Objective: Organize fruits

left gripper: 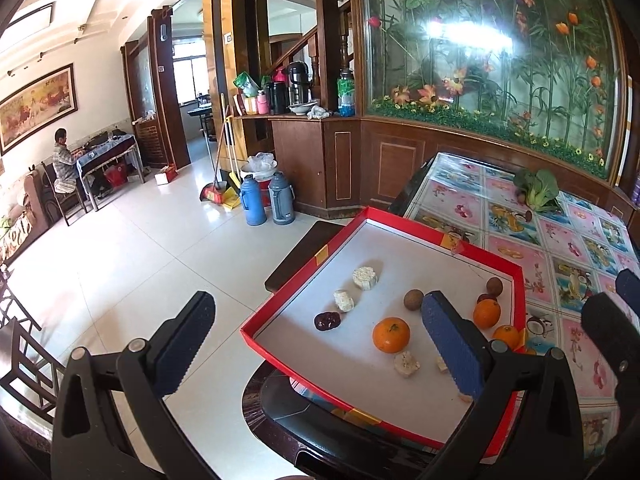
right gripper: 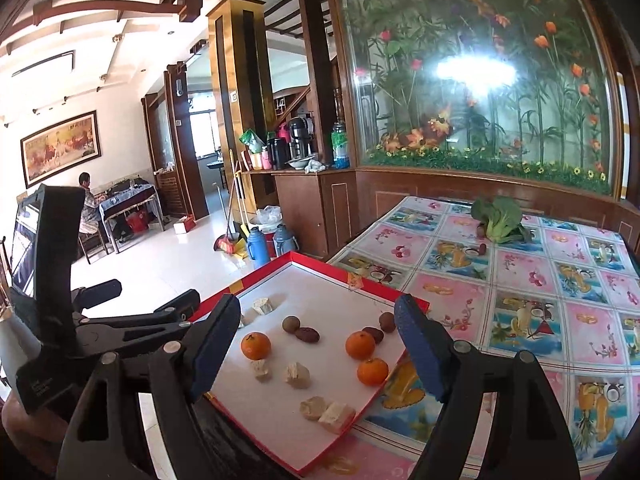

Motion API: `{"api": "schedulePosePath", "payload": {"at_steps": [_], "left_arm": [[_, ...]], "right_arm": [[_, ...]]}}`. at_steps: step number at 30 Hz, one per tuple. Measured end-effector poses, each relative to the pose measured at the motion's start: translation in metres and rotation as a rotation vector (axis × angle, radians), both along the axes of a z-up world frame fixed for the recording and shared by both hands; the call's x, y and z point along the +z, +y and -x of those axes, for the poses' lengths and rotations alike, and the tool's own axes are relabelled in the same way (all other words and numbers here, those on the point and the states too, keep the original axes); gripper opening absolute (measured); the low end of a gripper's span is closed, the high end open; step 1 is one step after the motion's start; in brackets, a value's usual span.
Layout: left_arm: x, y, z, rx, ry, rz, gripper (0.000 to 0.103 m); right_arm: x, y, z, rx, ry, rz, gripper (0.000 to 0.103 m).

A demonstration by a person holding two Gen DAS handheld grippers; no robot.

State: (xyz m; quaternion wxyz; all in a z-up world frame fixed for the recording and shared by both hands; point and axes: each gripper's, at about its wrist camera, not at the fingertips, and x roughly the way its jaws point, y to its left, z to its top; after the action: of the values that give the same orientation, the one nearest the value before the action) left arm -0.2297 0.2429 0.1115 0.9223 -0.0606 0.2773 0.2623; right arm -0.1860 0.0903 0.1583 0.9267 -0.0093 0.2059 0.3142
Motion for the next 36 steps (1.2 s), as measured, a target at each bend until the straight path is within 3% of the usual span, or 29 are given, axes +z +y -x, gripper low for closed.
{"api": "schedulePosePath", "payload": {"at_steps": [17, 23, 36], "left_arm": [[0.002, 0.017, 0.011, 0.043, -0.048, -0.022, 0.103], [0.004, 0.021, 0.017, 0.044, -0.057, -0.062, 0.103], [0.005, 0.028, 0.025, 0.054, -0.056, -0.032, 0.103]], "right_arm": [[-0.009, 0.025, 0.002, 0.015, -0.006, 0.068, 0.079], [-0.007, 0.032, 0.003, 0.013, -0.009, 0.066, 0.079], [-0.004, 0.038, 0.005, -0.012, -0.012, 0.047, 0.079]]}}
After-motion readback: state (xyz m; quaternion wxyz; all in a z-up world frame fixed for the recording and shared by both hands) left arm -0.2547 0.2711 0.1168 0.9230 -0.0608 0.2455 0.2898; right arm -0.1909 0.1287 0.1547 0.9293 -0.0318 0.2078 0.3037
